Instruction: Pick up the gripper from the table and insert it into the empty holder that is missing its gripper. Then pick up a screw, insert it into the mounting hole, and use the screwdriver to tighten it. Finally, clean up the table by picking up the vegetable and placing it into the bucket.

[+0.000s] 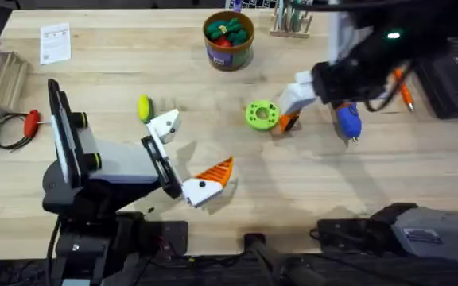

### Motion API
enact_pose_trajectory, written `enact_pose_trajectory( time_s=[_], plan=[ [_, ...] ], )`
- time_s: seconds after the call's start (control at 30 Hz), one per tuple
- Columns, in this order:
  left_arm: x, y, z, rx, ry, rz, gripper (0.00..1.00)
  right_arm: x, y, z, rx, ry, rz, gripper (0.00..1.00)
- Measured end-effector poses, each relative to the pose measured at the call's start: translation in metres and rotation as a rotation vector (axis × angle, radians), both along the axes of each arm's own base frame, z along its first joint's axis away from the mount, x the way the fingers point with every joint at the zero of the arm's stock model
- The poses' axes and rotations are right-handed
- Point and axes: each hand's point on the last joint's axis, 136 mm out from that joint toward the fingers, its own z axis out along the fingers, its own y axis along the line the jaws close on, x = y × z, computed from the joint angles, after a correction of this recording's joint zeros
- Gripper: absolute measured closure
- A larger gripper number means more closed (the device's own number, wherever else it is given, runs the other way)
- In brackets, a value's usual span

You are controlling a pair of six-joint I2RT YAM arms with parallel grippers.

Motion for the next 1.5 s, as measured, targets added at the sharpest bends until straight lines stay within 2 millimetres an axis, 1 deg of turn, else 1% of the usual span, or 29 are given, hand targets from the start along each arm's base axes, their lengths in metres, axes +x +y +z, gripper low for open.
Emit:
enact_pose_trajectory(
  time_s=[0.2, 0.3, 0.43, 0.7, 1.0, 1.07, 1.17, 1.4, 1.5],
  plan=[
    [0.0, 0.0, 0.0, 0.0, 0.0, 0.0, 0.015, 0.017, 0.016, -0.03, -0.023, 0.052, 0.007, 0.012],
    [0.0, 0.0, 0.0, 0.0, 0.0, 0.0, 0.015, 0.019, 0.023, -0.041, -0.031, 0.073, 0.006, 0.012],
    [0.0, 0.0, 0.0, 0.0, 0.0, 0.0, 0.015, 0.019, 0.025, -0.051, -0.062, 0.097, -0.011, 0.012],
    [0.0, 0.0, 0.0, 0.0, 0.0, 0.0, 0.016, 0.022, 0.023, -0.053, -0.101, 0.077, -0.029, 0.012],
    [0.0, 0.0, 0.0, 0.0, 0.0, 0.0, 0.015, 0.029, 0.025, -0.057, -0.092, 0.046, -0.031, 0.016],
    [0.0, 0.0, 0.0, 0.0, 0.0, 0.0, 0.015, 0.03, 0.026, -0.057, -0.088, 0.041, -0.031, 0.032],
    [0.0, 0.0, 0.0, 0.0, 0.0, 0.0, 0.015, 0.029, 0.026, -0.059, -0.088, 0.046, -0.032, 0.037],
    [0.0, 0.0, 0.0, 0.0, 0.0, 0.0, 0.016, 0.019, 0.024, -0.07, -0.089, 0.082, -0.048, 0.056],
    [0.0, 0.0, 0.0, 0.0, 0.0, 0.0, 0.015, 0.018, 0.023, -0.072, -0.089, 0.086, -0.053, 0.087]
  ],
)
